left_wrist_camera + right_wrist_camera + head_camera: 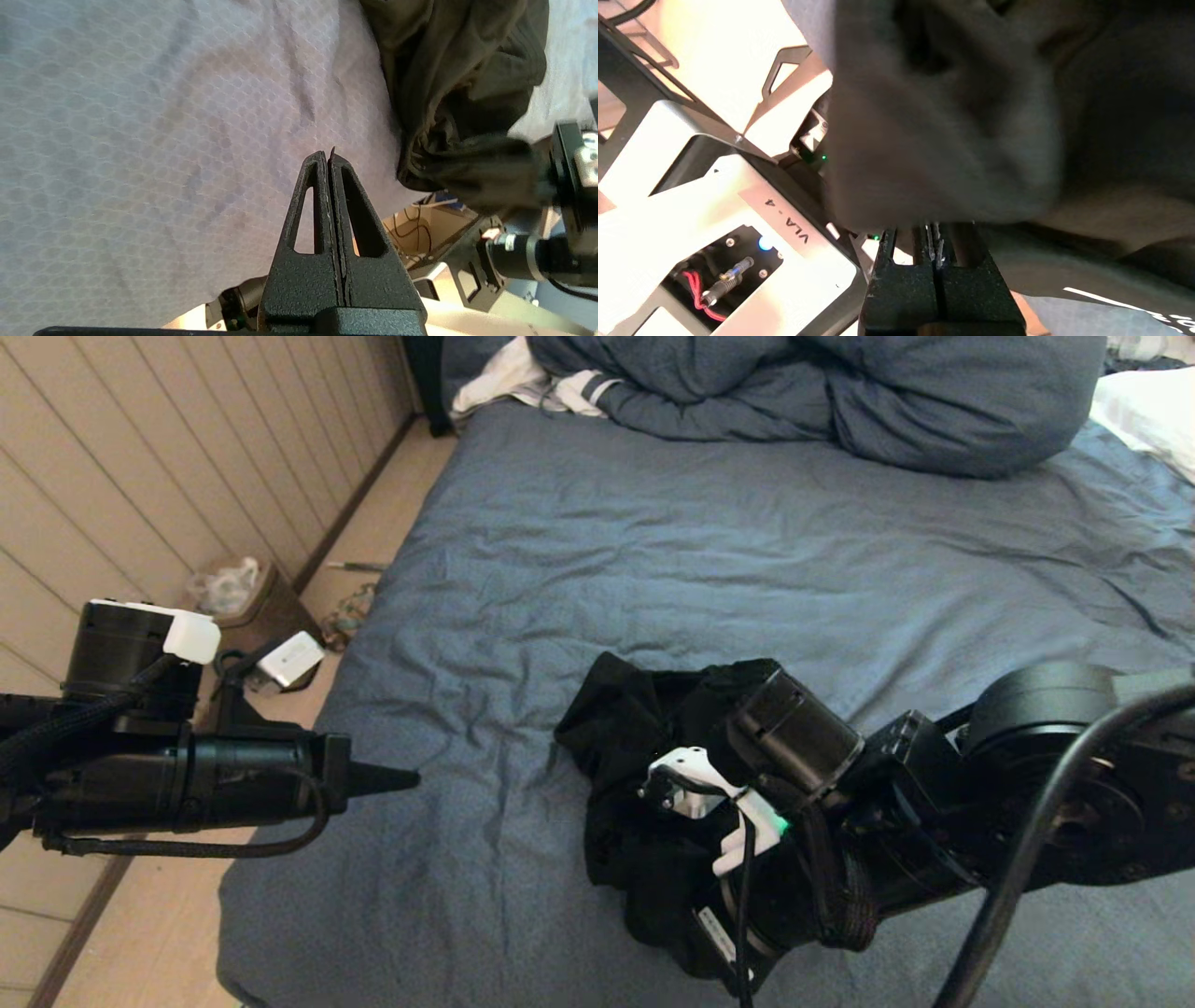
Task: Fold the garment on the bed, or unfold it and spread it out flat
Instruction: Fold the black T-shirt
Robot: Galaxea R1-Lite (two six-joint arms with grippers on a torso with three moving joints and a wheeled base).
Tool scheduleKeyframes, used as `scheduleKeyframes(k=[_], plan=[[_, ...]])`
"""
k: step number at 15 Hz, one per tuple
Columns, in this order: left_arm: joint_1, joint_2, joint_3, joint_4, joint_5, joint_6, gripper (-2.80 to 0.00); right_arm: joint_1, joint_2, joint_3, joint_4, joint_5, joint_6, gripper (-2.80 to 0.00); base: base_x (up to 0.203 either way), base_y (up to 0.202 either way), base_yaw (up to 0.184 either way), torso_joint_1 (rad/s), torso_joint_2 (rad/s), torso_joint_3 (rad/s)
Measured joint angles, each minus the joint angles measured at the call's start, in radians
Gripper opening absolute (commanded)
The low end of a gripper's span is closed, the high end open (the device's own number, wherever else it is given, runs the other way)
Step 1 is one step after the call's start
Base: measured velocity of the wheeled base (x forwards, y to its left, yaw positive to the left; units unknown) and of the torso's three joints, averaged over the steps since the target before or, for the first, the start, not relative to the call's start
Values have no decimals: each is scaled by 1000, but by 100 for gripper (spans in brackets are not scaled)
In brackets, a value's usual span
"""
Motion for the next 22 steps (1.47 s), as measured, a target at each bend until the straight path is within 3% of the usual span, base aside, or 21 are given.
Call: scheduleKeyframes(k=[8,13,16,19,22], plan=[[-1,0,3,1,-17,0,-280,-111,-134,-147,-4,-14,-28,-280,0,0,0,0,0,0],[-15,-6,-102,13,-11,-37,-280,-287,-104,-227,3,-14,-46,-280,0,0,0,0,0,0],[-104,1,-273,91,18,-62,-280,-341,-69,-228,1,-14,-60,-280,0,0,0,0,0,0],[-248,45,-472,200,88,-69,-280,-354,-20,-223,-8,-13,-73,-280,0,0,0,0,0,0],[-387,110,-588,243,145,-69,-280,-354,52,-257,-10,-11,-73,-280,0,0,0,0,0,0]])
